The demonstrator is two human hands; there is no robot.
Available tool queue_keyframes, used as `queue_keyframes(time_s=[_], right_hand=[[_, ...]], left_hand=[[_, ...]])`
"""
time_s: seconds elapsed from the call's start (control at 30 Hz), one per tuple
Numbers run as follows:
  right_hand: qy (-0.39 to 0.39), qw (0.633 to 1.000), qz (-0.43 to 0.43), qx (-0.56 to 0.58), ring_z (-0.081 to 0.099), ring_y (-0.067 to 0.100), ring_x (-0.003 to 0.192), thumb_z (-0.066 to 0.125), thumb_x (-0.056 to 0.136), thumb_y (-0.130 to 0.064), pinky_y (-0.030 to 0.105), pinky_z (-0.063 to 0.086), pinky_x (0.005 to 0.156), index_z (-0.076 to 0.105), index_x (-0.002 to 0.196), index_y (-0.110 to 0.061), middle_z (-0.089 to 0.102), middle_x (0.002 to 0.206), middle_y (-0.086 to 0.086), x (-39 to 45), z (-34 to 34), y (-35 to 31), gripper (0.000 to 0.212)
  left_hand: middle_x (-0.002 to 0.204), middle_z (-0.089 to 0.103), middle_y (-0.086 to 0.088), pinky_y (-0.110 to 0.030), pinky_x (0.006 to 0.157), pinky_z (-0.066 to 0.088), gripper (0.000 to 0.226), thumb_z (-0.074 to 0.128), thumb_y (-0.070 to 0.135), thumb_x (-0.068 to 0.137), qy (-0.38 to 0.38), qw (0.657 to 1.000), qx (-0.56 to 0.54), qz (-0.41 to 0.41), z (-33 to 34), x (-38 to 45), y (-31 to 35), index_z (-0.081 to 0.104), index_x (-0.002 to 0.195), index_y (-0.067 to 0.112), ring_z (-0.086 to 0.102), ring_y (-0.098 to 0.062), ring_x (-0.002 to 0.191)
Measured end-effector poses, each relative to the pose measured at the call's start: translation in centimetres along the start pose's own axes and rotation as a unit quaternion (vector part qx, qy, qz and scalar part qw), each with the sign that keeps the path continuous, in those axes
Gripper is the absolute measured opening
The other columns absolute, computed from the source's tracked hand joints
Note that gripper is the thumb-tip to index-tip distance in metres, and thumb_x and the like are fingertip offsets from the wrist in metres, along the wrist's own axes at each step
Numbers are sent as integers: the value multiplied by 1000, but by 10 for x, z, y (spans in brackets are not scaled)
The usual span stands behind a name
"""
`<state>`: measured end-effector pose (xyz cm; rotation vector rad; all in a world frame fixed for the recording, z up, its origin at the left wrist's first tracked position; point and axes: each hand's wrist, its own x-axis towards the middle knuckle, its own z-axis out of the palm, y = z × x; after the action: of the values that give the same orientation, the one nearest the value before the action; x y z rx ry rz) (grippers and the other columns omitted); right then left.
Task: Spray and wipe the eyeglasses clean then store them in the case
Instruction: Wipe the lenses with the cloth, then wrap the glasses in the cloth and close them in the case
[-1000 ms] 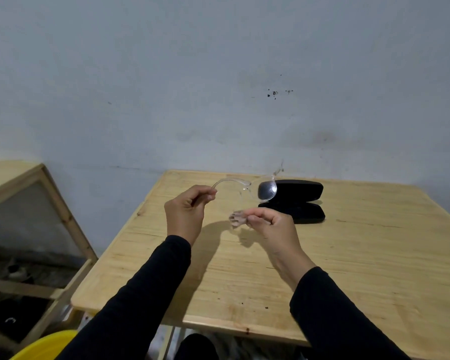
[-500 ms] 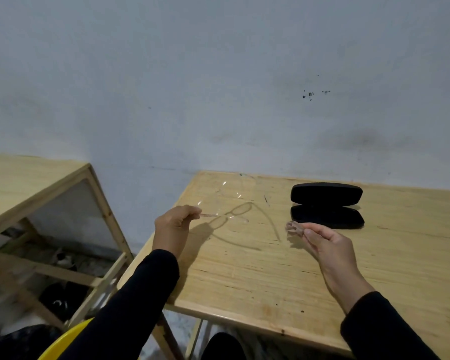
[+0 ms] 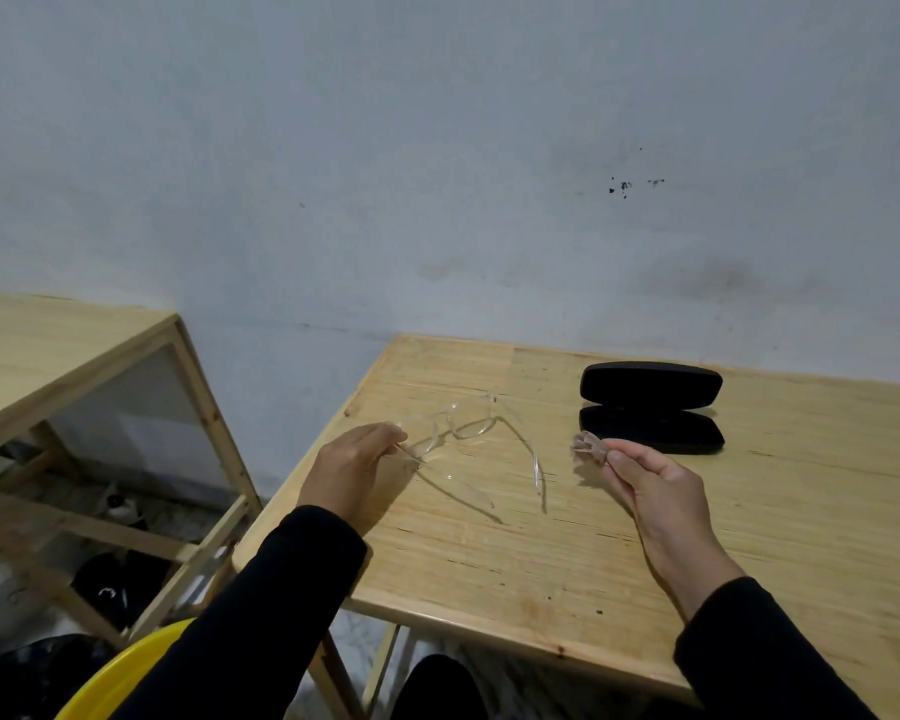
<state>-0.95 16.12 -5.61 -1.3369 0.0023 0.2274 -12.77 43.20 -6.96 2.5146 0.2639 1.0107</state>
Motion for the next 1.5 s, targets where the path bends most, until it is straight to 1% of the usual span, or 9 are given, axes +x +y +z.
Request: queue_keyframes(time_s=[0.43, 0.57, 0.67, 0.8, 0.9, 1.13, 1.23, 1.33, 1.5], right_hand=[[-8, 1000, -4, 10, 69, 16, 95, 61, 88, -2, 13, 56, 71, 73, 87, -16, 74, 96, 8, -4, 2, -14, 18], [-27, 1000, -12, 7, 69, 16, 96, 61, 88, -2, 19, 55, 79, 74, 90, -14, 75, 98, 8, -6, 0, -24, 18], [-29, 999, -17, 2, 70, 15, 94, 61, 88, -1, 23, 53, 84, 74, 90, -14, 75, 97, 7, -8, -3, -32, 18], [-40, 999, -30, 0, 70, 17, 92, 59, 88, 1, 16, 56, 76, 72, 88, -11, 73, 98, 11, -12, -9, -43, 17], [-44, 998, -37, -1, 70, 13, 81, 59, 88, 3, 13, 56, 70, 70, 86, -11, 72, 93, 12, -16, -17, -51, 19], [-16, 998, -24, -48, 68, 17, 78, 69, 84, -9, 22, 54, 69, 61, 104, -18, 71, 101, 17, -11, -38, -54, 23], [3, 984, -36, -176, 64, 10, 83, 71, 83, -25, 14, 45, 61, 67, 105, -16, 70, 98, 2, -10, -40, -52, 24], [32, 953, -97, -286, 60, 7, 98, 66, 85, -25, 16, 42, 72, 69, 106, -21, 68, 102, -7, -9, -41, -49, 21], [-27, 971, -106, -212, 65, 6, 79, 73, 80, -19, 15, 49, 60, 73, 92, -21, 72, 84, -6, -15, -29, -46, 12]], left_hand=[[109, 70, -10, -34, 74, 59, 53, 67, -25, 61, -34, 995, 67, 73, -7, -6, -2, 71, 99, 12, 72, -20, 81], [99, 73, -9, -14, 75, 51, 42, 70, -20, 66, 31, 992, 50, 108, -11, 6, 20, 71, 97, 9, 70, -13, 74], [91, 73, -4, 0, 81, 42, 29, 70, -10, 73, 49, 992, -51, 104, 3, 15, 61, 71, 96, 9, 60, 5, 79], [94, 68, 13, -5, 79, 47, 26, 72, 14, 78, -47, 972, -228, 13, 34, 21, 129, 70, 104, 19, 59, 16, 86], [97, 64, 20, -4, 80, 46, 37, 74, 15, 76, -109, 944, -309, -26, 55, 24, 167, 66, 111, 22, 60, 13, 90], [71, 72, 8, -8, 64, 48, 7, 72, 17, 78, -122, 922, -354, -101, 80, 36, 193, 73, 85, 19, 66, -1, 66], [67, 71, 6, -8, 58, 48, 3, 71, 19, 80, -119, 910, -366, -151, 81, 40, 193, 73, 82, 17, 66, -3, 59], [62, 69, 8, -7, 57, 48, 5, 72, 24, 80, -127, 907, -352, -196, 83, 44, 185, 71, 82, 19, 66, -1, 57], [70, 73, -1, -26, 69, 58, 11, 73, 30, 78, -151, 892, -355, -236, 87, 47, 176, 70, 84, 20, 70, -9, 62]])
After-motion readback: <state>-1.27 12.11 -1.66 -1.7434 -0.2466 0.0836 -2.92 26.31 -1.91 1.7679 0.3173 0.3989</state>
